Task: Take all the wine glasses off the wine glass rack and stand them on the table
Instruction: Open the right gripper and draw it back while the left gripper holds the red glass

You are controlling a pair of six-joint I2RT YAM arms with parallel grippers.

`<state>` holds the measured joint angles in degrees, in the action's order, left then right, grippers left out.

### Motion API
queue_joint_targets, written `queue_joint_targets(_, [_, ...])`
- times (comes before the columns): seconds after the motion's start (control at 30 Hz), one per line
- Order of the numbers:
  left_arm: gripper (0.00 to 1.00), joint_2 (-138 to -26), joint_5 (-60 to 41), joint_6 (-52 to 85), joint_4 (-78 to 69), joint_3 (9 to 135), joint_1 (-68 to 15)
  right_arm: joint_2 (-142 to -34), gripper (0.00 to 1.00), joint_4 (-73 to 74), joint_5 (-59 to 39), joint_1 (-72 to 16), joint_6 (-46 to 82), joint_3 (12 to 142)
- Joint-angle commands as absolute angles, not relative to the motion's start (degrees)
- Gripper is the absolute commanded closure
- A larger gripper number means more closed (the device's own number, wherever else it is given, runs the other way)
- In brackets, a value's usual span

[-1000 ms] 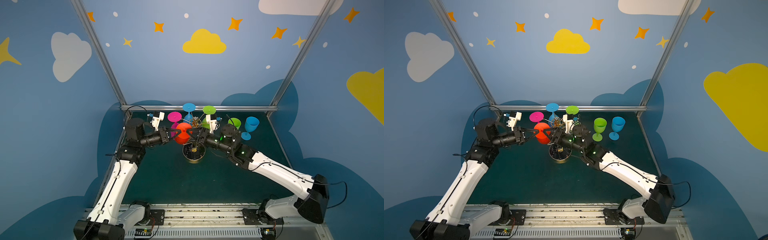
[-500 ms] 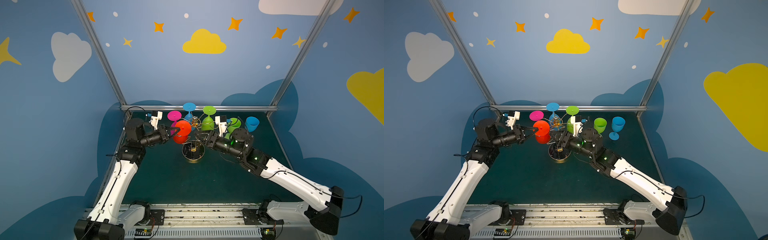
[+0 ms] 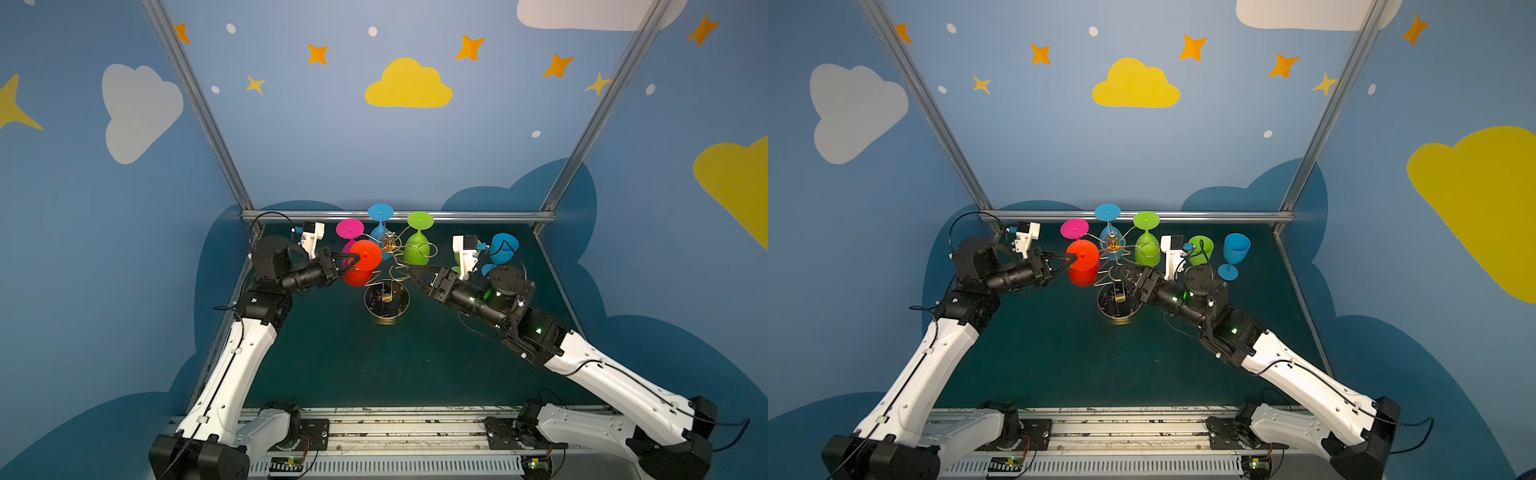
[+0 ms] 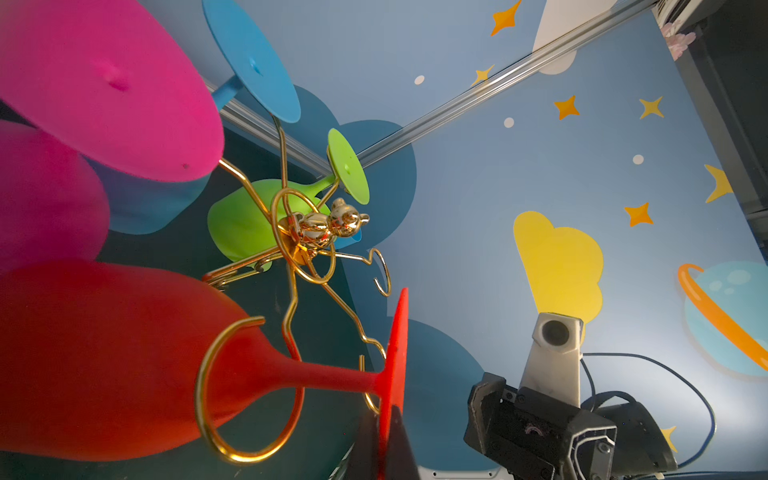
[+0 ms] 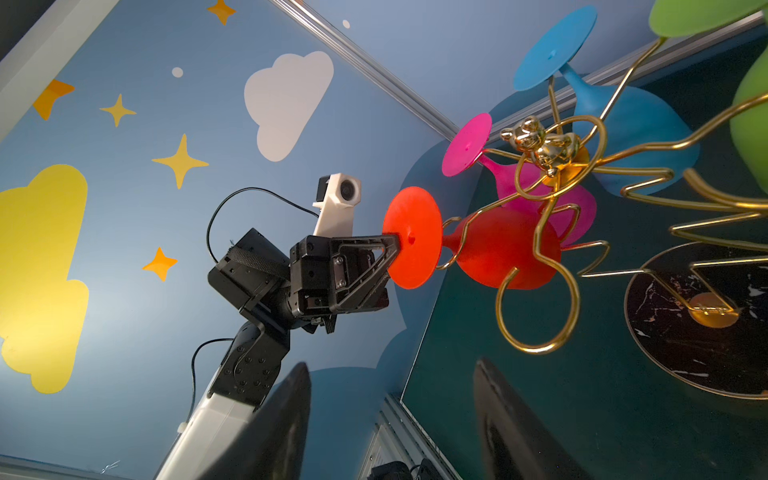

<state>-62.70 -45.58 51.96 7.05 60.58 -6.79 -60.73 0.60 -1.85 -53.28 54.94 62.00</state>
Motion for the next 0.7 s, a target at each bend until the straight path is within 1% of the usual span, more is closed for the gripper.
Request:
queue_joint_targets(0.0, [0.97,-63.38,-43.17,50.06,10.65,60.74,-6.94,-59.03,0.38,-0.53,-0.13,-53.01,53.29,61.35])
queue_joint_targets(0.27, [0.97,-64.48,-42.75,51.09,8.94,60.97,-7.14,-57.16,0.37,-1.74,0.69,-52.65,52.49,60.97])
queue_joint_targets(0.67, [0.97,-63.56,-37.68,44.83,19.17,65.30,-8.09,-52.73,0.37,-6.00,4.87,-52.14,48.58,60.13])
